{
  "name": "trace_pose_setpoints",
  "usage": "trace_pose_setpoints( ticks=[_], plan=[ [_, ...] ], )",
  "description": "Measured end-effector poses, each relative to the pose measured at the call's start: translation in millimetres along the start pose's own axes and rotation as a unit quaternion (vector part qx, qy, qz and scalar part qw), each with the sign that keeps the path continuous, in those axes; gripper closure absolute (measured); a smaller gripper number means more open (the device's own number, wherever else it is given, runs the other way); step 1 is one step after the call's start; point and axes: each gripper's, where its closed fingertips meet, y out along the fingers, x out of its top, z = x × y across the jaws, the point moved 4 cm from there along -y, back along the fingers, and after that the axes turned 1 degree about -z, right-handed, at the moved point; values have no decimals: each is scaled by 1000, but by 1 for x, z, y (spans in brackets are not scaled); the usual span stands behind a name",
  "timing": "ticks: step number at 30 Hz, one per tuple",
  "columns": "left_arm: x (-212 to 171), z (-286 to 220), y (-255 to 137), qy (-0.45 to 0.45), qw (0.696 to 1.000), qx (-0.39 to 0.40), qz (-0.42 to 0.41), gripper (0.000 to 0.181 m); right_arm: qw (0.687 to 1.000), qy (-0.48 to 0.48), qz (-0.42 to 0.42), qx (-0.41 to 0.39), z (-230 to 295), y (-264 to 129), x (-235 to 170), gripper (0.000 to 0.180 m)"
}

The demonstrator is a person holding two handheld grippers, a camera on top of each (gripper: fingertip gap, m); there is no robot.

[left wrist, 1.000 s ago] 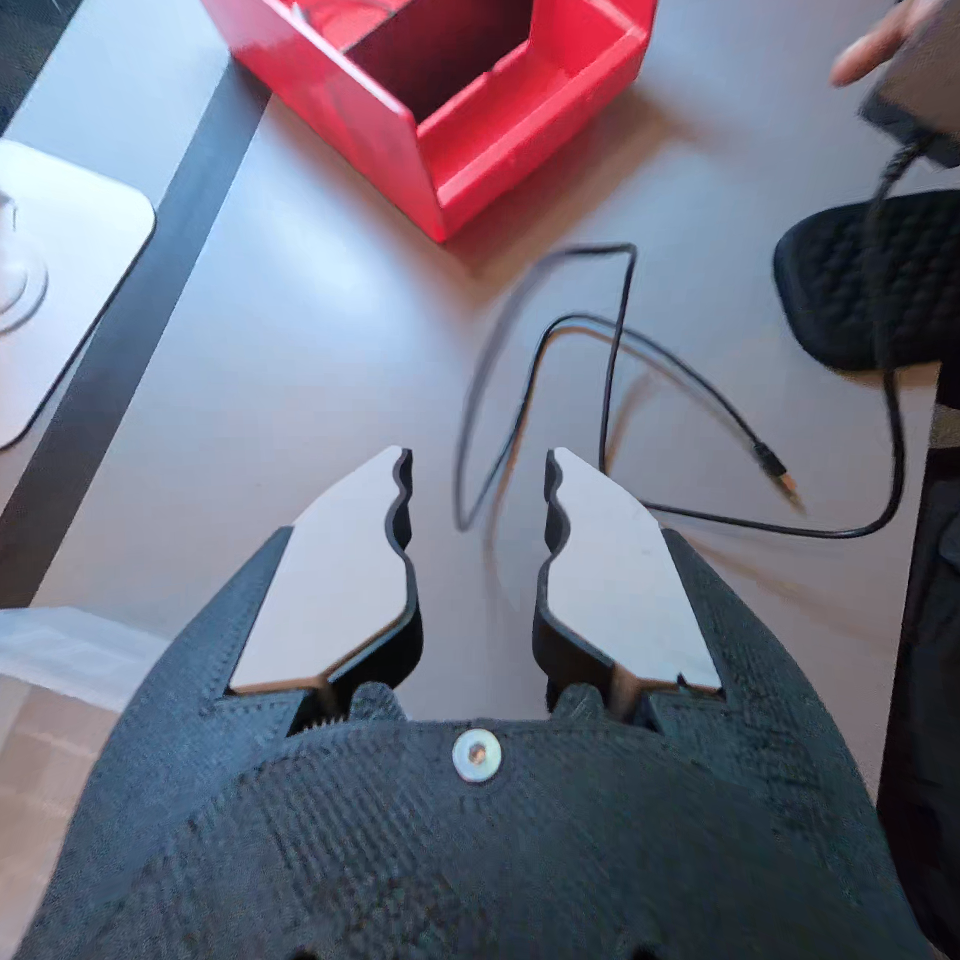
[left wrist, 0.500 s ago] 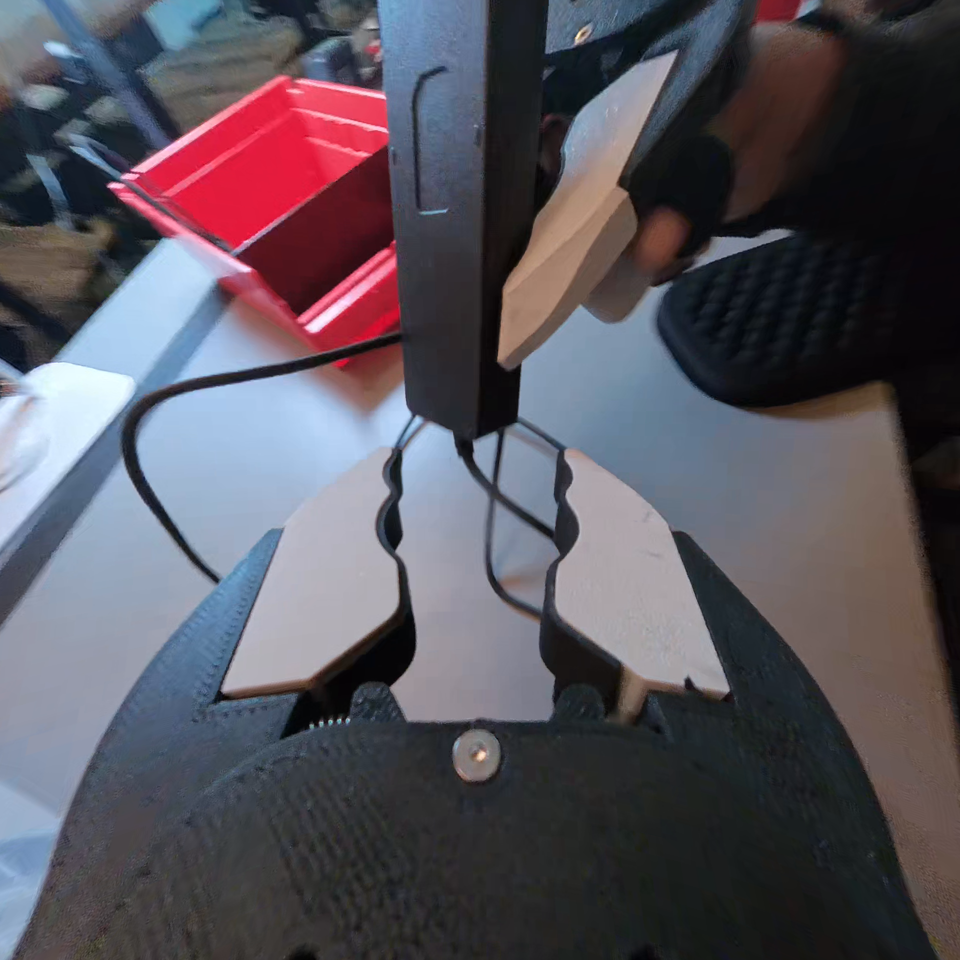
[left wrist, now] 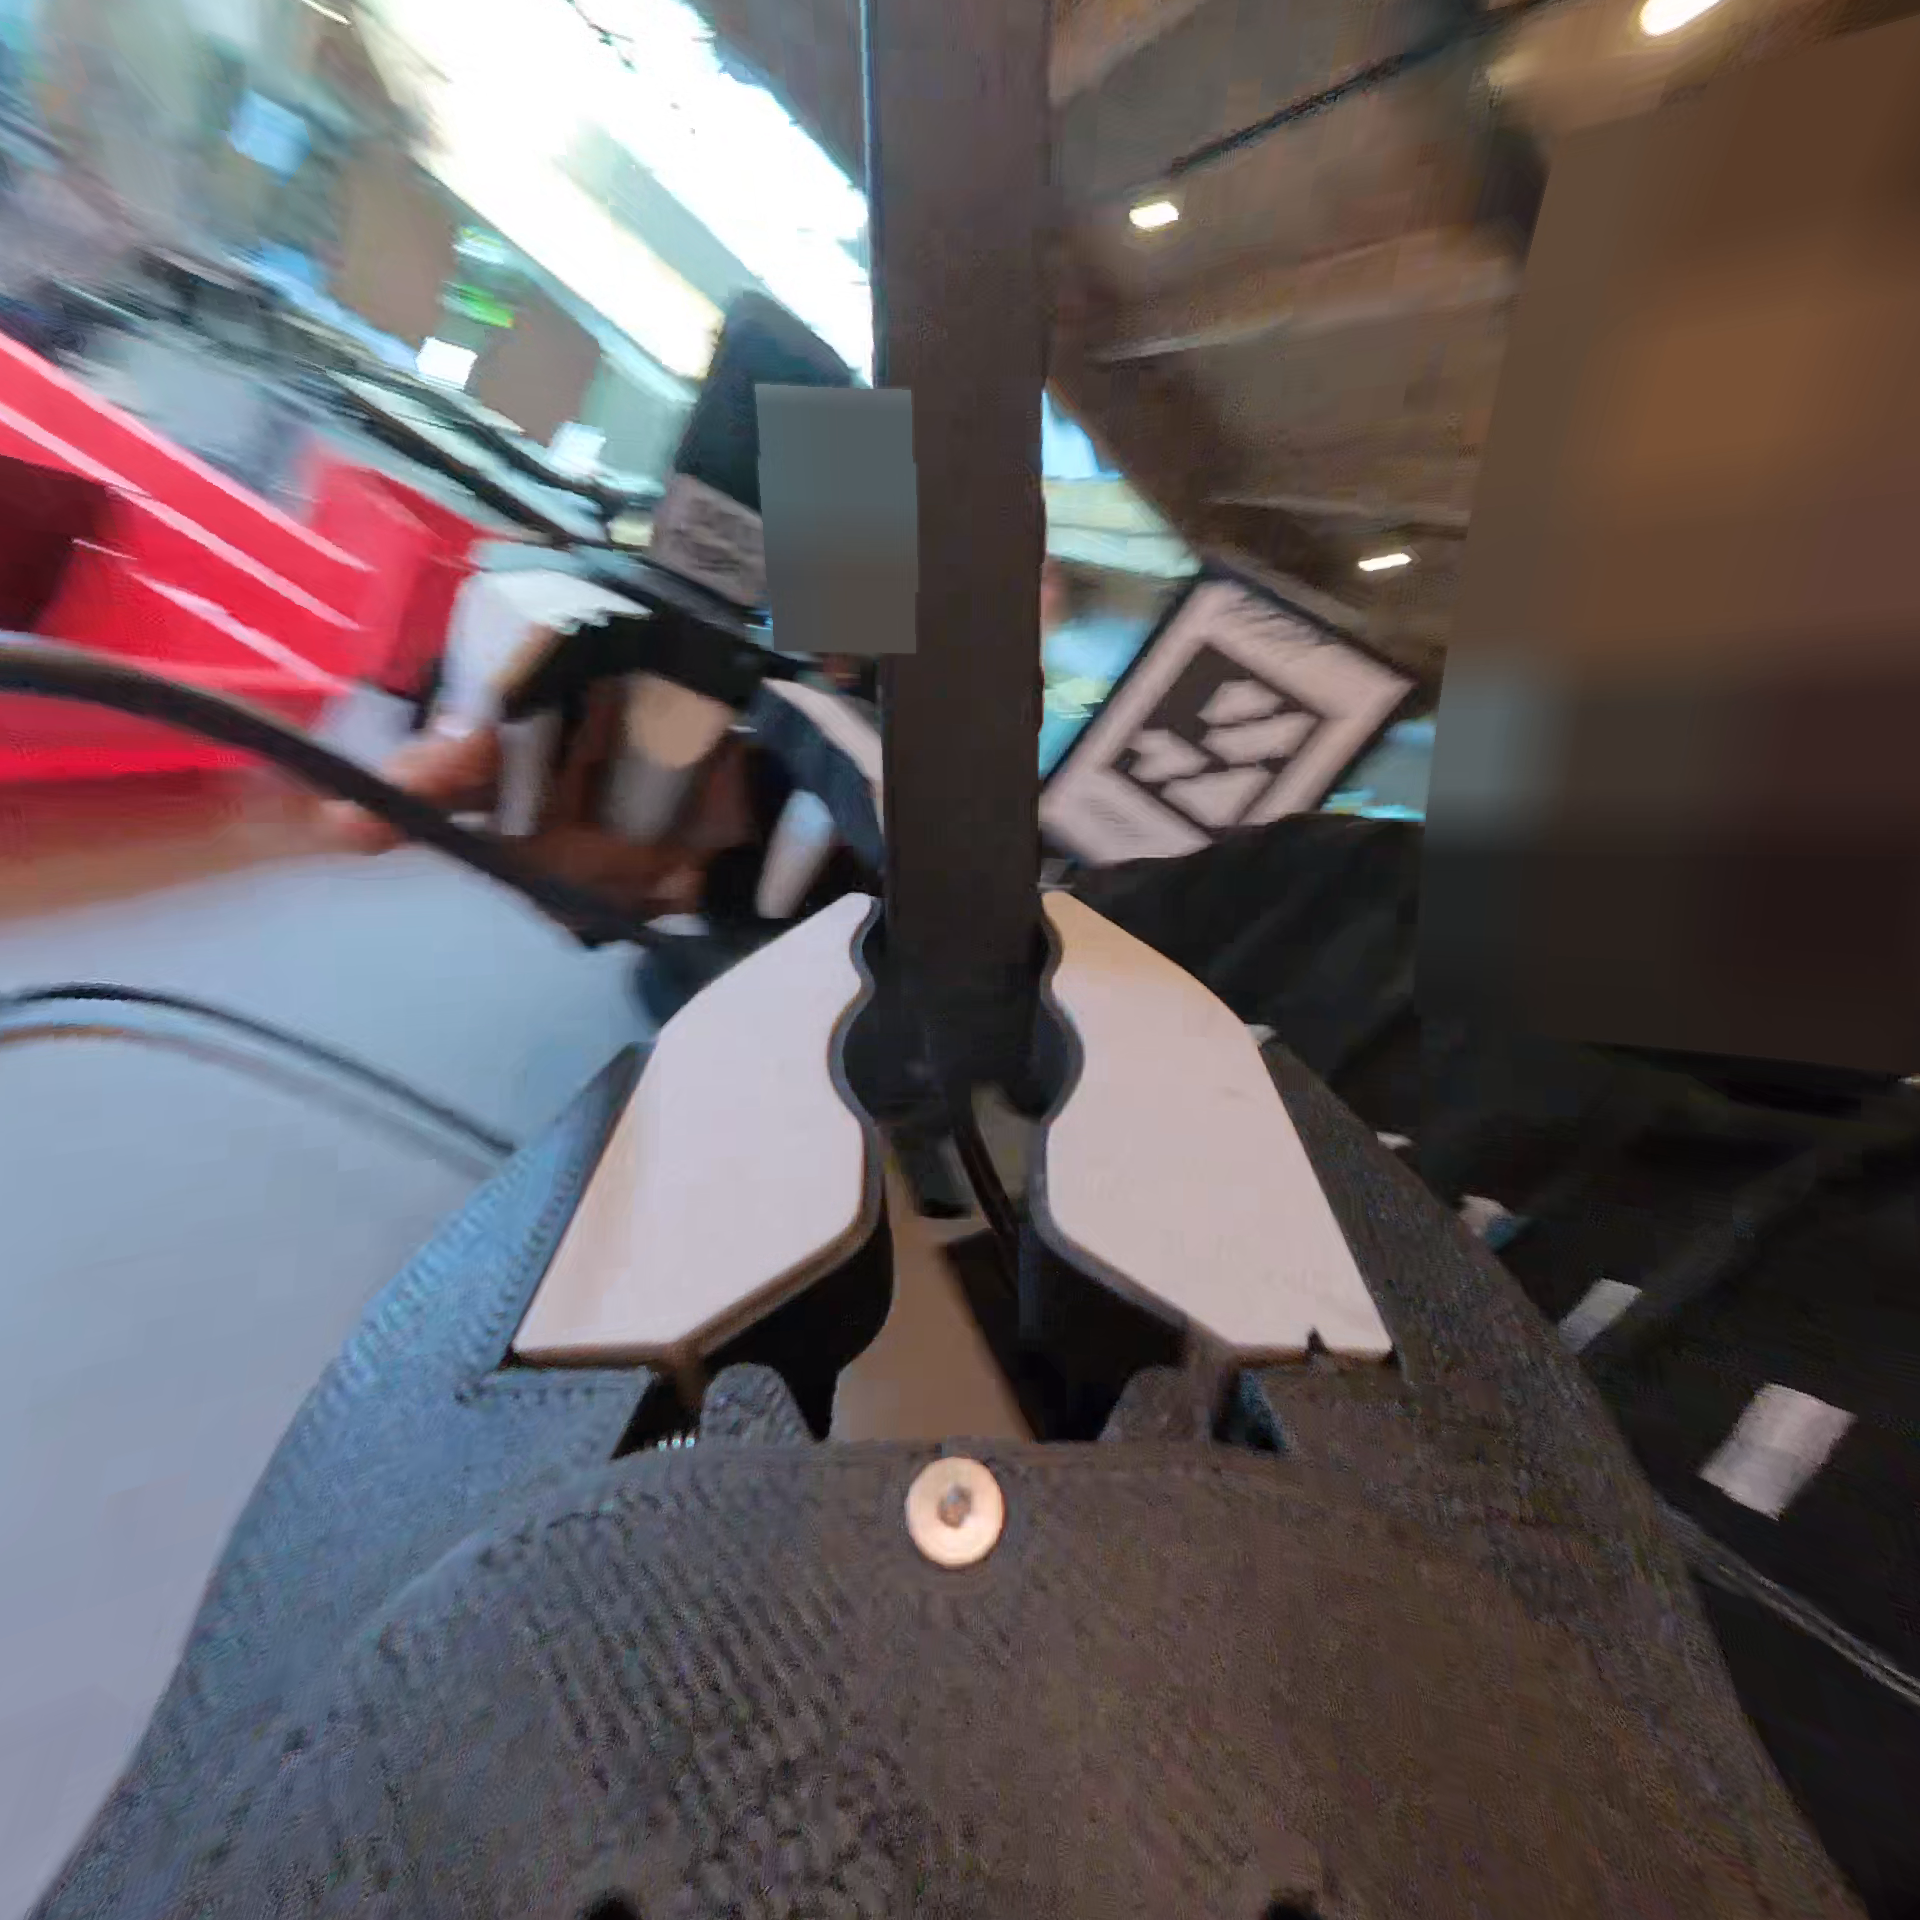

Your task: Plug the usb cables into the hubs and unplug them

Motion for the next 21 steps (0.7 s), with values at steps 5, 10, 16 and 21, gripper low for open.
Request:
trace_pose_setpoints(
  ticks=[5, 10, 16, 21],
  plan=[
    [-34, -8, 19, -76, 988, -110, 73, 156, 989, 36, -70, 129, 29, 5, 10, 103],
    [-68, -16, 33, -126, 965, -165, 163, 156, 957, 50, -74, 276, 73, 7, 14, 103],
    [-57, -2, 28, -108, 980, -91, 139, 152, 970, 25, -96, 222, 67, 1, 15, 118],
    [-14, 7, 10, 78, 986, 105, 100, 146, 985, 13, -119, 121, 40, -20, 26, 119]
  ],
)
